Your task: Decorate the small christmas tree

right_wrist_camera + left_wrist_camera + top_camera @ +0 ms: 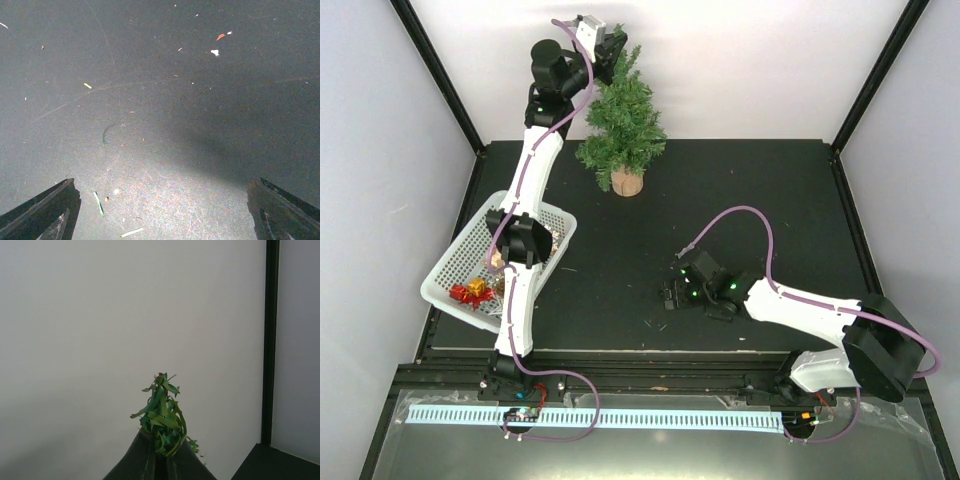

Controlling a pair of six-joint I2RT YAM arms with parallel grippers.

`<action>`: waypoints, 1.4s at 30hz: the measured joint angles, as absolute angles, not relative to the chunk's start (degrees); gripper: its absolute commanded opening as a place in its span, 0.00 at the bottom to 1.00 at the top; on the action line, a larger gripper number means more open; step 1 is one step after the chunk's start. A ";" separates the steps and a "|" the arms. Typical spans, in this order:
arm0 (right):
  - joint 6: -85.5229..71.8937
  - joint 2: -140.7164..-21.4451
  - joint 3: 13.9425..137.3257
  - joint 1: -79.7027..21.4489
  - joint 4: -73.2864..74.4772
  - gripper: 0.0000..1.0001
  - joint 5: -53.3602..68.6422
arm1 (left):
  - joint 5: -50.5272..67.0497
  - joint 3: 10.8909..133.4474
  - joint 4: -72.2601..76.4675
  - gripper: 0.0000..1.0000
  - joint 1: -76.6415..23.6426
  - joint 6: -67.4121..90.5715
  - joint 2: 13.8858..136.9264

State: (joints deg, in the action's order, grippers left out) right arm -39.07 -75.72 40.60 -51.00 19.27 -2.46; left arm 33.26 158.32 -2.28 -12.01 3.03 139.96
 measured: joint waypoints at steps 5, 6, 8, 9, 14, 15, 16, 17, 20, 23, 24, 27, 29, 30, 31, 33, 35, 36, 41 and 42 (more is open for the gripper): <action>-39.09 -75.96 40.56 -51.00 19.27 0.91 -2.50 | 33.41 158.32 -2.13 0.02 -12.19 3.75 139.96; -39.09 -75.96 40.56 -51.00 19.27 0.91 -2.57 | 33.52 158.32 -2.13 0.01 -12.19 3.99 139.96; -39.11 -75.79 40.51 -51.00 19.29 0.91 -2.85 | 33.91 158.32 -2.11 0.01 -12.21 4.58 139.96; -39.11 -75.53 40.40 -51.00 19.29 0.91 -2.94 | 34.17 158.32 -2.13 0.02 -12.27 4.86 139.92; -39.53 -71.29 39.62 -51.00 20.10 0.91 -4.34 | 36.58 157.56 -3.40 0.02 -12.75 6.52 138.69; -39.57 -70.13 39.59 -51.00 20.34 0.91 -4.64 | 37.12 157.07 -3.79 0.02 -12.91 6.85 138.15; -39.66 -69.14 39.62 -51.00 20.49 0.91 -4.95 | 37.78 156.51 -4.25 0.02 -13.10 7.25 137.56; -39.77 -67.99 39.59 -51.00 20.73 0.91 -5.45 | 38.52 155.63 -4.80 0.02 -13.34 7.68 136.75; -40.18 -64.49 39.24 -51.00 21.82 0.91 -6.94 | 40.69 153.03 -6.48 0.01 -14.26 8.86 134.21; -40.64 -61.63 38.54 -50.98 23.55 0.91 -8.49 | 42.70 150.32 -7.29 0.01 -15.16 10.55 131.76; -40.82 -60.62 38.28 -51.00 24.16 0.91 -9.08 | 43.35 149.51 -7.53 0.02 -15.46 11.14 130.96; -41.21 -57.45 37.76 -51.00 26.48 0.91 -10.70 | 45.32 147.48 -7.70 0.01 -16.29 12.40 128.79; -41.45 -55.02 37.45 -51.00 27.77 0.91 -11.84 | 46.57 145.71 -7.94 0.02 -17.06 13.02 126.87; -41.54 -54.00 37.34 -50.98 28.36 0.91 -12.16 | 47.00 145.03 -8.25 0.02 -17.43 13.23 126.04; -41.69 -52.84 37.15 -50.98 28.84 0.91 -12.60 | 47.57 144.46 -8.43 0.01 -17.82 13.45 125.23; -42.13 -50.59 36.75 -50.98 30.00 0.91 -13.39 | 48.51 143.33 -8.93 0.02 -18.65 13.74 123.66; -42.41 -48.84 36.29 -50.98 30.74 0.91 -13.96 | 49.34 142.08 -9.63 0.02 -19.42 13.76 122.04; -42.50 -48.18 36.07 -50.98 31.11 0.91 -14.17 | 49.65 141.40 -9.91 0.02 -19.88 13.76 121.21; -42.85 -45.10 35.20 -50.98 33.10 0.91 -15.14 | 51.57 136.88 -11.53 0.02 -21.98 13.65 116.97; -42.96 -44.64 35.11 -50.98 33.43 0.91 -15.25 | 51.81 135.70 -12.14 0.01 -22.57 13.50 116.05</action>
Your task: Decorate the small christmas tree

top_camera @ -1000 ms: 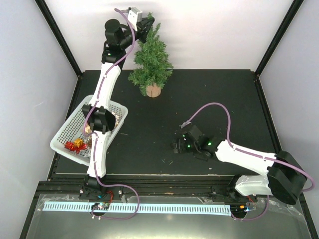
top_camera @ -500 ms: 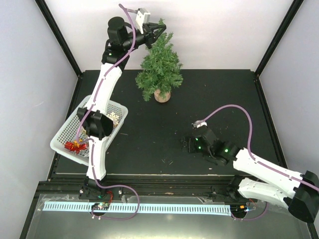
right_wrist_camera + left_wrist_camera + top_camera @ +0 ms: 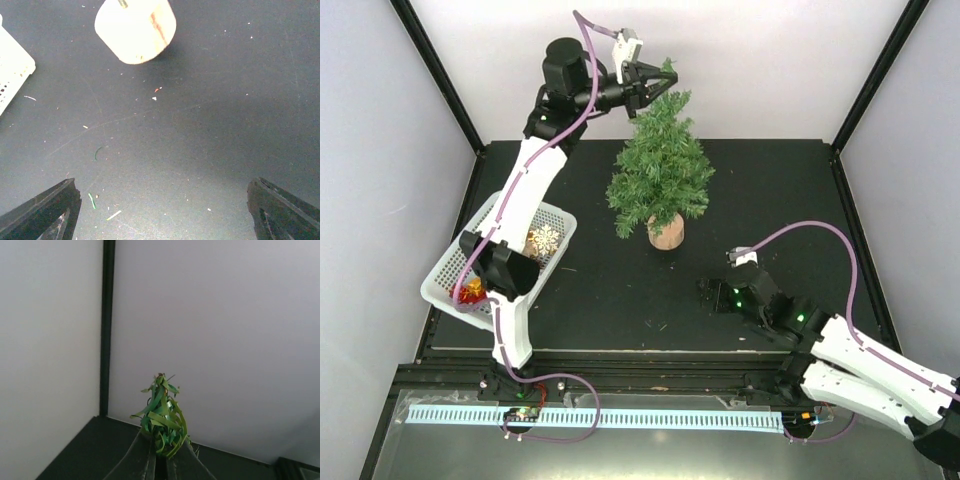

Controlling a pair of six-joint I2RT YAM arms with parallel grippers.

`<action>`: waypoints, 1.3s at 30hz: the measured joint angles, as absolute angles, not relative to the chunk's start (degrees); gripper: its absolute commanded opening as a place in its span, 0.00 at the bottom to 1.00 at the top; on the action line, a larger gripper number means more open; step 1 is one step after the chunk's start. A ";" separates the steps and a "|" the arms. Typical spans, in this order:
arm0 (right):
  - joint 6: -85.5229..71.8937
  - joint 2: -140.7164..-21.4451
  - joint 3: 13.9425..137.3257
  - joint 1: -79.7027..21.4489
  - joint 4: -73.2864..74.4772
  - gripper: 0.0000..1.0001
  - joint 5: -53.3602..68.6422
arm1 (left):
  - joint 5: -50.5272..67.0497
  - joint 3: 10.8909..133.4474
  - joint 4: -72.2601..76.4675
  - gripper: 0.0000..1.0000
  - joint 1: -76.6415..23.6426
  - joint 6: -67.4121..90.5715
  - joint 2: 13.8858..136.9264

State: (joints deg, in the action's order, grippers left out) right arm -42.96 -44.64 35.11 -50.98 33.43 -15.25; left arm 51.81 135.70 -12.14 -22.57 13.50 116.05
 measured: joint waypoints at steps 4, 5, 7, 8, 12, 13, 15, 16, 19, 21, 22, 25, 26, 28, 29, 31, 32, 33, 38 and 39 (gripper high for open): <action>-43.46 -42.81 34.92 -50.98 34.35 0.91 -15.57 | 52.53 132.00 -14.59 0.01 -24.53 11.90 113.47; -43.62 -42.22 34.87 -50.98 34.74 0.91 -15.59 | 52.86 131.13 -15.07 0.02 -25.02 11.31 112.92; -43.81 -40.99 34.54 -50.98 35.18 0.91 -15.66 | 53.30 128.92 -16.10 0.02 -25.87 10.07 111.61; -43.88 -40.34 34.24 -50.98 35.44 0.91 -15.73 | 53.45 128.07 -16.62 0.02 -26.15 9.63 111.13; -44.07 -38.22 33.04 -50.98 36.80 0.91 -15.97 | 53.89 124.31 -18.22 0.01 -27.09 7.70 108.99; -44.07 -37.91 32.91 -50.98 37.10 0.91 -15.99 | 54.00 123.52 -18.52 0.02 -27.14 7.38 108.51; -44.10 -37.30 32.69 -50.98 37.56 0.91 -15.99 | 54.02 122.10 -18.76 0.02 -27.27 6.66 107.59; -44.10 -37.15 32.64 -50.98 37.71 0.91 -15.99 | 54.08 121.56 -18.74 0.02 -27.42 6.35 107.13; -44.07 -37.01 32.64 -50.98 37.93 0.91 -15.99 | 54.08 119.59 -19.05 0.02 -27.42 5.74 105.19; -44.07 -37.06 32.64 -50.98 37.98 0.91 -15.99 | 54.08 118.69 -19.27 0.02 -27.53 5.41 104.29; -44.07 -37.06 32.64 -50.98 37.95 0.91 -15.99 | 54.11 118.34 -19.29 0.03 -27.59 5.21 104.01; -44.07 -37.12 32.64 -50.96 37.95 0.91 -15.99 | 54.06 117.60 -19.20 0.15 -27.81 4.64 103.48; -44.07 -37.19 32.64 -50.96 37.98 0.91 -15.97 | 54.04 117.60 -19.20 0.19 -27.90 4.43 103.46; -44.05 -37.28 32.64 -50.96 38.13 0.91 -15.97 | 54.04 117.60 -19.11 0.23 -28.16 3.75 103.39; -44.07 -37.28 32.64 -50.96 38.24 0.91 -15.97 | 53.98 117.60 -19.09 0.25 -28.23 3.46 103.37; -44.07 -37.10 32.64 -50.96 38.59 0.91 -15.97 | 53.78 117.60 -18.90 0.28 -28.27 2.85 103.33; -44.07 -36.95 32.64 -50.96 38.79 0.91 -15.97 | 53.65 117.60 -18.87 0.30 -28.29 2.48 103.31; -44.07 -36.71 32.64 -50.96 38.96 0.91 -15.97 | 53.32 117.60 -18.87 0.31 -28.36 1.96 103.24; -44.10 -34.63 32.64 -50.96 39.40 0.91 -15.97 | 50.78 117.60 -19.42 0.43 -28.36 -1.23 102.63; -44.10 -34.20 32.64 -50.96 39.48 0.92 -15.94 | 50.09 117.60 -19.84 0.46 -28.34 -1.91 102.30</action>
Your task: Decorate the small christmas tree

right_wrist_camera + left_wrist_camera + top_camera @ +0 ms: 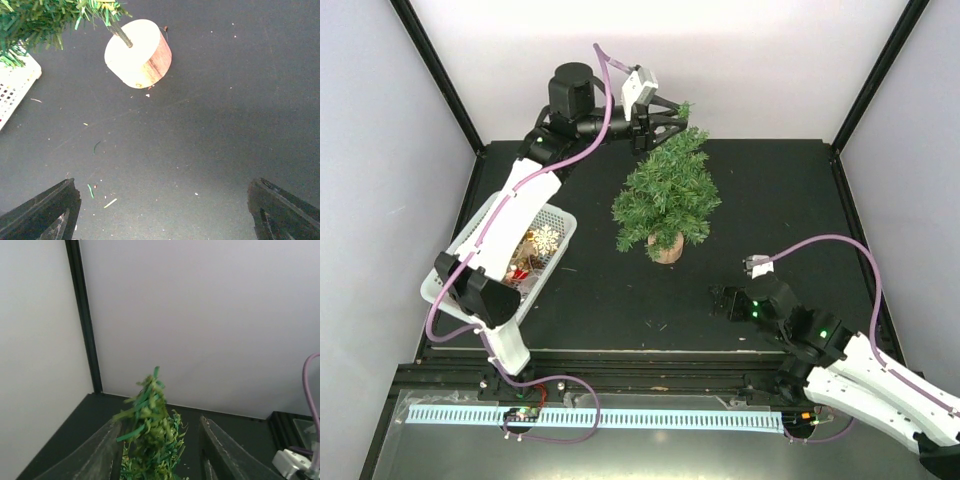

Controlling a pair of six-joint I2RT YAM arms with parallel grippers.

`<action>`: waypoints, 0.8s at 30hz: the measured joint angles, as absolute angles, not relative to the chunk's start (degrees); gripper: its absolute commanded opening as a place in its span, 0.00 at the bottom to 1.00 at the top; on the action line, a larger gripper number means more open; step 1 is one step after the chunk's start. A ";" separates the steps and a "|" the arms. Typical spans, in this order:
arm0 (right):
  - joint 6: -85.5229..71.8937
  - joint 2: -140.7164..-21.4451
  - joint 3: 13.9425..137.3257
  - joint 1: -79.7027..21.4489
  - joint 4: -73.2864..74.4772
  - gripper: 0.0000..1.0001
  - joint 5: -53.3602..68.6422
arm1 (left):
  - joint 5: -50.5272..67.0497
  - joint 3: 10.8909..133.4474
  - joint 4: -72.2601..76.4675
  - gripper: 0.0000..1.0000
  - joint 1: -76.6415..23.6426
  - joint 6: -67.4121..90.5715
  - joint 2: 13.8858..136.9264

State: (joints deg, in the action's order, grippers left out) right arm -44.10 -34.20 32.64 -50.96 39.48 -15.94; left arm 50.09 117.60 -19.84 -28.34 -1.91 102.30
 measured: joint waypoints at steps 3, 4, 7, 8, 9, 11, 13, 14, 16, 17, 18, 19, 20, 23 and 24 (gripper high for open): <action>-44.07 -32.82 32.64 -50.96 39.64 0.92 -15.88 | 48.53 117.30 -21.23 0.53 -28.05 -3.92 100.77; -44.05 -32.42 32.64 -50.96 39.66 0.92 -15.88 | 48.25 117.01 -21.50 0.56 -27.90 -4.23 100.09; -44.03 -31.46 32.64 -50.96 39.64 0.93 -15.75 | 47.79 114.24 -22.57 0.65 -27.18 -5.39 96.31; -44.01 -31.31 32.64 -50.96 39.64 0.93 -15.73 | 47.72 112.79 -23.03 0.67 -26.89 -5.89 94.52; -43.99 -31.27 32.64 -50.96 39.62 0.93 -15.68 | 47.70 111.55 -23.59 0.68 -26.57 -6.31 92.95; -43.77 -31.24 32.64 -50.96 39.51 0.93 -15.46 | 47.51 107.61 -24.64 0.69 -25.52 -7.25 88.62; -43.57 -31.55 32.67 -50.96 39.42 0.92 -15.20 | 46.70 102.37 -25.58 0.69 -23.55 -7.92 83.26; -43.51 -31.86 32.69 -50.96 39.44 0.92 -14.98 | 46.30 99.11 -26.33 0.69 -21.80 -8.16 80.05; -43.40 -32.53 32.71 -50.94 39.40 0.92 -14.48 | 45.91 93.49 -27.14 0.68 -16.34 -8.21 74.26; -43.40 -32.80 32.69 -50.96 39.31 0.91 -14.22 | 45.69 90.02 -26.98 0.68 -11.79 -8.12 71.18; -43.40 -32.95 32.67 -50.94 39.18 0.91 -13.85 | 45.39 87.31 -26.89 0.67 -8.14 -8.05 69.04; -43.40 -32.95 32.60 -50.96 38.85 0.92 -13.23 | 44.80 83.37 -26.17 0.67 -3.29 -8.10 66.57; -43.40 -32.93 32.42 -50.96 38.41 0.91 -12.73 | 43.68 79.13 -26.15 0.67 0.89 -8.58 64.53; -43.40 -32.36 31.46 -50.96 37.50 0.91 -11.46 | 38.39 69.63 -28.14 0.67 6.85 -13.80 62.30; -43.38 -32.23 31.20 -50.96 37.32 0.90 -11.18 | 36.49 67.07 -28.84 0.67 7.46 -15.92 62.39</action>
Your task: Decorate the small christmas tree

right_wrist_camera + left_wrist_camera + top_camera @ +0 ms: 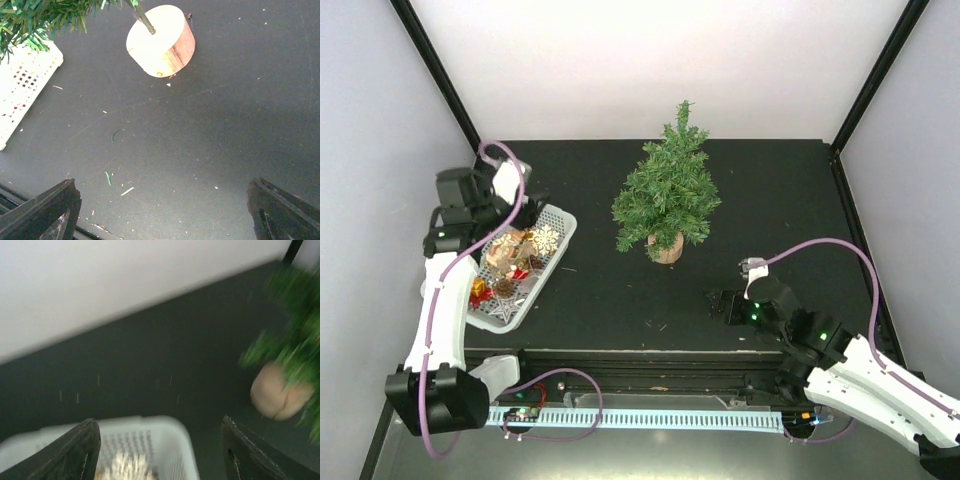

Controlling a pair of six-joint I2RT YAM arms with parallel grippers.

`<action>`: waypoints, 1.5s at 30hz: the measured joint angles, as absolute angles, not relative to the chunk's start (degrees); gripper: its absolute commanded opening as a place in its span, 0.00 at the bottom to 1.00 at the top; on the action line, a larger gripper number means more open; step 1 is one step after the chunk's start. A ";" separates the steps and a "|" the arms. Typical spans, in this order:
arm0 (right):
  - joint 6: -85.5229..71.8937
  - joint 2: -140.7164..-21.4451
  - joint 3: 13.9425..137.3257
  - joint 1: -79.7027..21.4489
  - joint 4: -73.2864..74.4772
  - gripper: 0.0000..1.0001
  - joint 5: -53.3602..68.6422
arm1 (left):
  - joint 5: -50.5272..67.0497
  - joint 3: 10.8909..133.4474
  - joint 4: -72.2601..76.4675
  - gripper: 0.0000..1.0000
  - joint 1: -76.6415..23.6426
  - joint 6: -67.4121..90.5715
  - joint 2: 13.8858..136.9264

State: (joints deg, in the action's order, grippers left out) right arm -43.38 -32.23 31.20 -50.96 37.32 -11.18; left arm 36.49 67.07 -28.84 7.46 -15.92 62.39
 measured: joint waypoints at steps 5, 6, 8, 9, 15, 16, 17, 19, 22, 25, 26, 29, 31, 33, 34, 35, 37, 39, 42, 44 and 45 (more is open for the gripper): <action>-43.46 -33.10 31.05 -50.96 37.26 0.89 -9.87 | 27.00 55.51 -35.09 0.61 8.47 -26.20 66.43; -43.53 -33.17 31.05 -50.96 37.19 0.88 -9.50 | 25.39 53.91 -35.77 0.61 8.69 -27.55 67.72; -43.66 -32.88 31.05 -50.96 36.95 0.88 -8.54 | 22.63 49.82 -35.92 0.61 9.06 -29.82 69.10; -43.70 -32.60 31.05 -50.96 36.69 0.88 -8.14 | 21.45 47.55 -35.94 0.62 9.32 -30.74 69.06; -44.23 -30.30 30.11 -50.96 35.09 0.88 -5.85 | 16.78 38.41 -35.55 0.62 10.96 -34.48 63.70; -44.36 -29.91 29.54 -50.96 35.00 0.88 -5.52 | 16.25 38.06 -35.51 0.62 11.22 -35.03 62.92; -44.51 -29.52 28.75 -50.96 34.92 0.88 -5.23 | 15.73 37.89 -35.51 0.62 11.44 -35.64 62.30; -44.95 -28.97 27.31 -50.96 34.94 0.88 -4.78 | 15.25 37.67 -35.33 0.62 11.70 -36.62 61.84; -45.21 -28.45 25.89 -50.96 35.18 0.88 -4.03 | 15.42 37.23 -36.36 0.63 12.05 -38.59 61.36; -45.34 -27.92 25.45 -50.96 35.20 0.88 -3.64 | 17.10 37.15 -39.11 0.63 12.29 -40.91 59.99; -45.34 -27.75 25.45 -50.96 35.18 0.88 -3.55 | 18.13 37.15 -40.01 0.64 12.29 -41.67 59.33; -45.34 -27.38 25.17 -50.96 35.09 0.88 -3.31 | 23.66 37.56 -43.81 0.64 12.40 -44.18 59.18; -45.36 -27.31 24.88 -50.96 35.11 0.88 -3.18 | 28.23 38.85 -47.11 0.64 11.84 -45.28 61.39; -45.39 -27.33 24.80 -50.96 35.16 0.88 -2.92 | 31.44 41.21 -49.89 0.64 10.37 -46.19 65.43; -45.41 -27.31 24.80 -50.96 35.16 0.88 -2.81 | 32.97 42.41 -50.85 0.64 9.39 -46.59 67.75; -45.41 -27.29 24.80 -50.96 35.18 0.88 -2.79 | 34.46 43.55 -51.70 0.64 8.51 -47.11 69.80; -45.54 -26.98 24.80 -50.96 35.42 0.88 -2.81 | 37.74 46.11 -54.30 0.64 6.92 -48.49 74.06; -45.65 -26.30 24.80 -50.96 35.86 0.88 -2.83 | 40.32 48.34 -55.96 0.66 5.85 -49.17 77.36; -46.22 -25.50 24.80 -50.96 36.36 0.88 -2.85 | 42.52 50.94 -55.57 0.68 5.26 -47.64 79.13; -46.61 -24.99 24.80 -50.96 36.67 0.88 -2.85 | 40.34 51.05 -51.72 0.69 5.23 -44.42 77.17; -46.70 -24.69 24.80 -50.96 36.82 0.88 -2.87 | 37.78 50.78 -48.77 0.69 5.23 -42.63 75.44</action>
